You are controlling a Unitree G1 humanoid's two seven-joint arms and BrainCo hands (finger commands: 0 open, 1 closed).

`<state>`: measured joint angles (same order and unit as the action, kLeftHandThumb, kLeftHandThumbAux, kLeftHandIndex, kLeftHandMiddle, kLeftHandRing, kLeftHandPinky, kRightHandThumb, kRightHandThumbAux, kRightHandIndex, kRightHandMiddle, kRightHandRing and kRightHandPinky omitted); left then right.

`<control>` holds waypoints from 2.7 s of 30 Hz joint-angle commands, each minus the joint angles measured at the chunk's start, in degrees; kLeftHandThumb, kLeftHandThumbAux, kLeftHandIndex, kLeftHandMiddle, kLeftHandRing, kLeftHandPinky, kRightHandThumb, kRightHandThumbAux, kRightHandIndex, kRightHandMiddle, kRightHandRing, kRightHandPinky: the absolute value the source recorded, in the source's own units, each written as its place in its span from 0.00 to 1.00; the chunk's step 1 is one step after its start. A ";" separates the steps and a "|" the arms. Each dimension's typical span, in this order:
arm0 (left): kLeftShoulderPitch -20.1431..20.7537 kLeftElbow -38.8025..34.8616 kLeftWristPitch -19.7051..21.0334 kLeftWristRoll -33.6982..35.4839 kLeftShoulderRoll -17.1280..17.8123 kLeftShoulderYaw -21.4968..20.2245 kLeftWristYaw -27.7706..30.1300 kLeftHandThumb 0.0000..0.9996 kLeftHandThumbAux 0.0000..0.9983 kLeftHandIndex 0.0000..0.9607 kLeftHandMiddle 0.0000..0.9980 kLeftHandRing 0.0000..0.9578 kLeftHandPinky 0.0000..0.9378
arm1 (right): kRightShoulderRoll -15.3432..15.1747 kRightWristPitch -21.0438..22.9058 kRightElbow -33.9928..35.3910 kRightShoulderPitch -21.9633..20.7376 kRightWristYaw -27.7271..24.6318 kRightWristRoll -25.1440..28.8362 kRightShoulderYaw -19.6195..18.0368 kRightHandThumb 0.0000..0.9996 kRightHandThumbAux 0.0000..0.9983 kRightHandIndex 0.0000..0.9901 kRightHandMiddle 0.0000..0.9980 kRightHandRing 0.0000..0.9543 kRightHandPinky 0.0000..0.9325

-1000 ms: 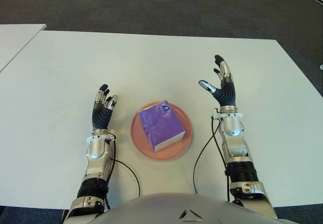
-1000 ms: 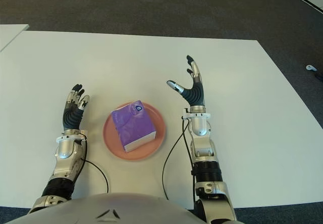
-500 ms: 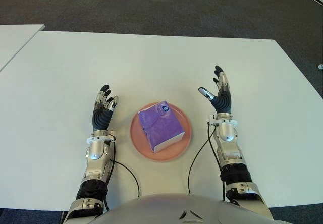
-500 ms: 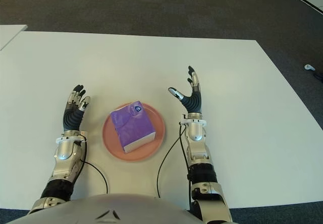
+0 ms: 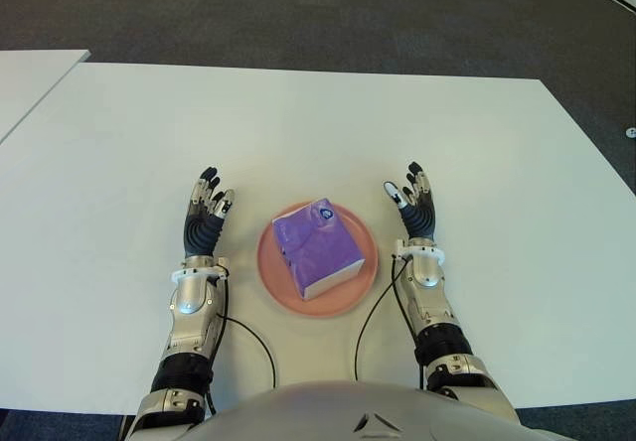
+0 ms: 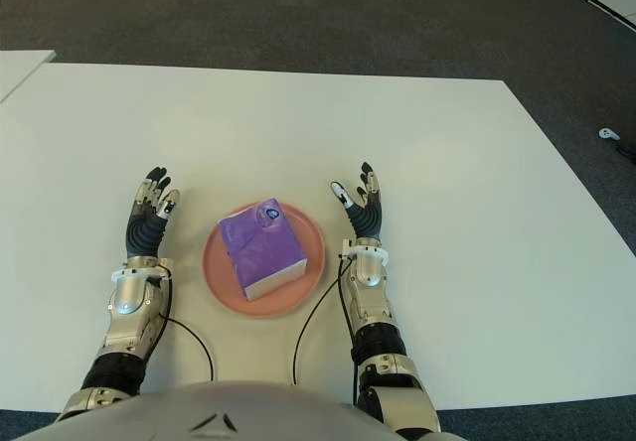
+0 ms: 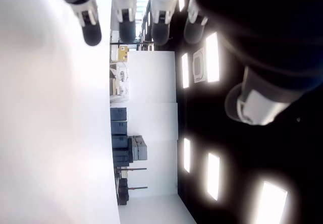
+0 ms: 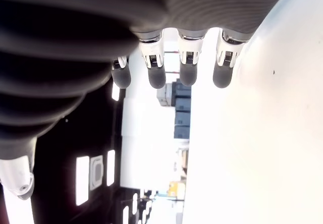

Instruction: Put the tissue paper into the plate.

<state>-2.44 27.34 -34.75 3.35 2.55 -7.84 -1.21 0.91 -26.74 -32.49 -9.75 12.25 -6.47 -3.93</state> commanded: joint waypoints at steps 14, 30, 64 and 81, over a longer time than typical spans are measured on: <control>-2.65 3.24 0.64 -1.18 0.69 0.25 0.51 0.00 0.50 0.00 0.00 0.00 0.00 | -1.06 6.44 -1.87 3.02 -4.45 1.67 0.11 0.03 0.55 0.00 0.00 0.00 0.00; -2.73 2.84 0.59 -0.83 0.75 0.30 1.00 0.00 0.50 0.00 0.00 0.00 0.00 | -0.65 9.05 1.57 5.31 -5.26 2.66 -0.20 0.02 0.58 0.00 0.00 0.00 0.00; -2.29 0.05 1.63 -1.02 1.45 0.66 1.93 0.00 0.53 0.00 0.00 0.00 0.00 | -2.87 9.72 7.70 10.56 -13.94 7.35 -1.06 0.00 0.65 0.00 0.00 0.00 0.00; -2.07 -2.28 3.53 -1.44 1.55 0.76 1.44 0.00 0.54 0.00 0.00 0.00 0.00 | -3.10 5.17 6.00 10.55 -15.69 7.33 -0.80 0.00 0.68 0.00 0.00 0.00 0.00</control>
<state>-3.12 24.44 -32.87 2.77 3.79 -7.47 0.06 -2.43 -22.95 -23.75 -1.81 -3.11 0.28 -4.92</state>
